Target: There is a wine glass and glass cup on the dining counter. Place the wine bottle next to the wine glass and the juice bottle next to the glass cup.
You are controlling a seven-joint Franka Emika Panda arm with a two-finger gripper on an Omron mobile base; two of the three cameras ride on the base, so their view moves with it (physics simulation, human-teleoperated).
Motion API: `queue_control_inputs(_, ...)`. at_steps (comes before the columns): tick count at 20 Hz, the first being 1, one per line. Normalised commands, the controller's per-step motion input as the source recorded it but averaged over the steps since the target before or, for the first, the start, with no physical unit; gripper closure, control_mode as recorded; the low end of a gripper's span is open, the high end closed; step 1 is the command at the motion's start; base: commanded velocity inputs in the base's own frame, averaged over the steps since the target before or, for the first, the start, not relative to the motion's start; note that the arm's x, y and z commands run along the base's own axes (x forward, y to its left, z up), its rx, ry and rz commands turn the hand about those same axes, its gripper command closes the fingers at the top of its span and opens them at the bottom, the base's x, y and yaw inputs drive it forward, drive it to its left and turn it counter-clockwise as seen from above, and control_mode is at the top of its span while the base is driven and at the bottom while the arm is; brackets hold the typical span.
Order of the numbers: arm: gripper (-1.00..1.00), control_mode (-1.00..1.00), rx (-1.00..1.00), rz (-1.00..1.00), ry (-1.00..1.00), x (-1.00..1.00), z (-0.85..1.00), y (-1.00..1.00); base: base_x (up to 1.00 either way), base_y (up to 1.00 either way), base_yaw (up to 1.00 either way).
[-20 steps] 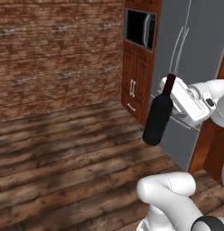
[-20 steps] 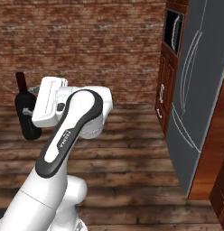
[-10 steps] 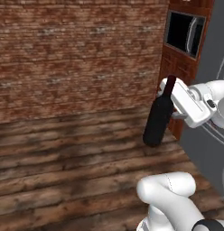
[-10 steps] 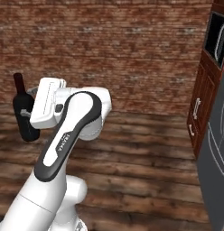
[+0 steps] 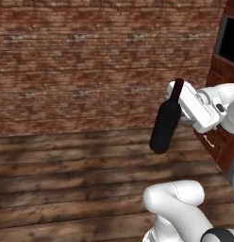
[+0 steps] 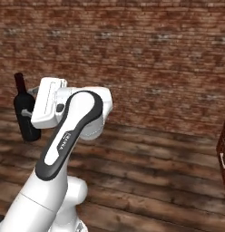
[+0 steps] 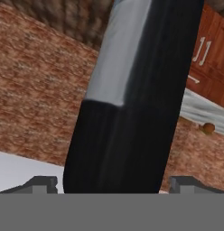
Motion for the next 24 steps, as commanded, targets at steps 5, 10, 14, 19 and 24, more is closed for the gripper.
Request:
queue_control_inputs(5, 1.00, 1.00, 0.00, 0.00, 0.00, 0.00, 0.00, 0.00, 1.00, 0.38, 0.42)
queue_control_inputs(10, 1.00, 1.00, 0.00, 0.00, 0.00, 0.00, 0.00, 0.00, 1.00, 0.44, 0.48)
queue_control_inputs(14, 1.00, 1.00, 0.00, 0.00, 0.00, 0.00, 0.00, 0.00, 0.99, 0.44, 0.49)
queue_control_inputs(19, 1.00, 1.00, 0.00, 0.00, 0.00, 0.00, 0.00, 0.00, 0.97, 0.44, 0.50)
queue_control_inputs(24, 1.00, 1.00, 0.00, 0.00, 0.00, 0.00, 0.00, 0.00, 0.96, 0.45, 0.50)
